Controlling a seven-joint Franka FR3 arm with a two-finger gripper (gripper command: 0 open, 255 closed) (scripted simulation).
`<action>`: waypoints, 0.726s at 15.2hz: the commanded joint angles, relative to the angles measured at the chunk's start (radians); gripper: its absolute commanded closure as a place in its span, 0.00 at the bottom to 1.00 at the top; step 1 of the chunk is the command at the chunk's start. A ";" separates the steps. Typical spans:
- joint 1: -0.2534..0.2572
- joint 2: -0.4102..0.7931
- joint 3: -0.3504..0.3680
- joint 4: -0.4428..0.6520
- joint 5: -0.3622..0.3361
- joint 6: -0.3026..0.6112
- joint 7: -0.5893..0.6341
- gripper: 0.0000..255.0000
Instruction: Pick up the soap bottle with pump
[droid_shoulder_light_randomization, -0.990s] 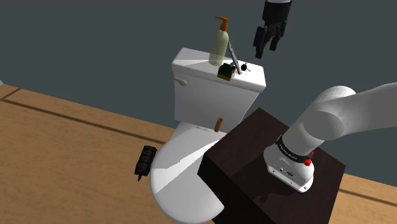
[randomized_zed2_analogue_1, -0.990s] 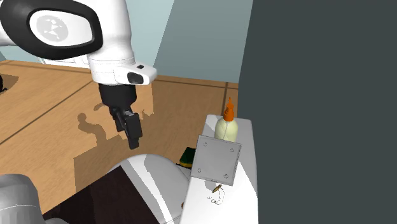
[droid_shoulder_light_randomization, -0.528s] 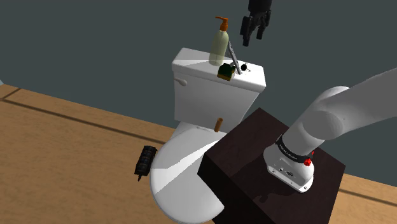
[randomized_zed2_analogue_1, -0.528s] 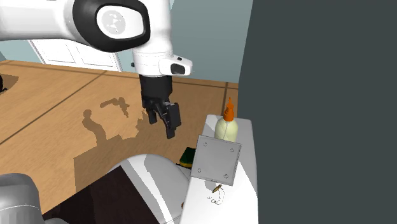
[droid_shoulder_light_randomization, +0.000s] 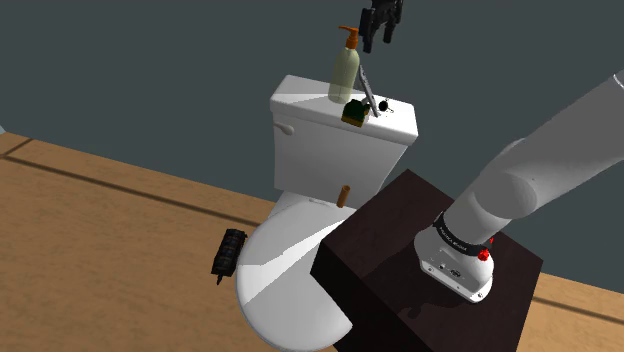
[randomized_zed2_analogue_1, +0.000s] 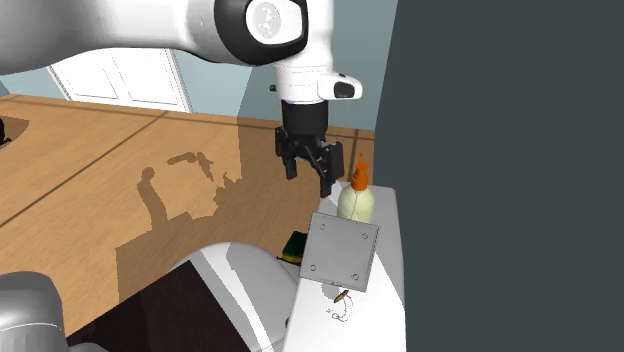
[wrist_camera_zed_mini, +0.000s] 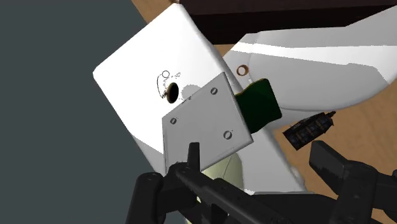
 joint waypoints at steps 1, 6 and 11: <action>-0.003 0.076 -0.006 0.087 -0.005 0.001 -0.018 0.00; -0.015 0.260 -0.020 0.315 -0.010 -0.014 -0.068 0.00; -0.020 0.318 -0.023 0.352 -0.011 0.014 -0.078 0.00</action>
